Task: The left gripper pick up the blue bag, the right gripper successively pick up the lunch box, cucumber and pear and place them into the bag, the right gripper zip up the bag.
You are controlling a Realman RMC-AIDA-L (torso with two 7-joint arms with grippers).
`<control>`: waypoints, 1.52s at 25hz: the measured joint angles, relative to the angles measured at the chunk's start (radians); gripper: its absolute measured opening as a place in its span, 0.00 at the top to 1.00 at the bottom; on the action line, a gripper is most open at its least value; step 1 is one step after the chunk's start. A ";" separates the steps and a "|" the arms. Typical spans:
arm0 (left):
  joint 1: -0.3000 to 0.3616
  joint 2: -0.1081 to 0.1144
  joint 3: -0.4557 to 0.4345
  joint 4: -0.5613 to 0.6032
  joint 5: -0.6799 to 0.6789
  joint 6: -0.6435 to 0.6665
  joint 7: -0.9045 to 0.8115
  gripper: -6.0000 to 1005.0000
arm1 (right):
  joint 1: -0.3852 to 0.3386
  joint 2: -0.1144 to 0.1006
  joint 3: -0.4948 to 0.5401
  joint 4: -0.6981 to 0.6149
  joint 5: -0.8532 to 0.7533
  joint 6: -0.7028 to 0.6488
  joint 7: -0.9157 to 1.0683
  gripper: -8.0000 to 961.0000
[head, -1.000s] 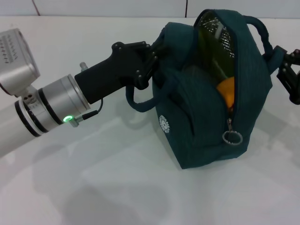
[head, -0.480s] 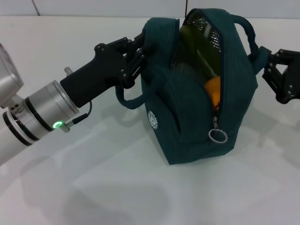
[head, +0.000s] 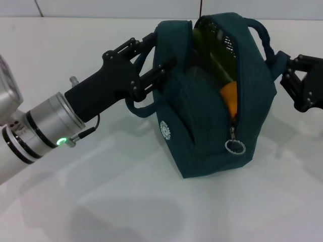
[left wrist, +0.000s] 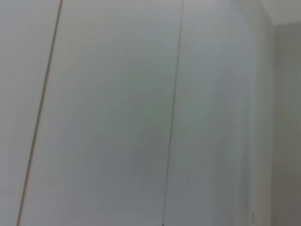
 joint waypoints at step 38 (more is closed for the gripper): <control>-0.014 0.013 0.001 -0.007 0.016 0.033 -0.103 0.36 | -0.080 -0.012 0.008 0.066 0.047 -0.071 -0.113 0.51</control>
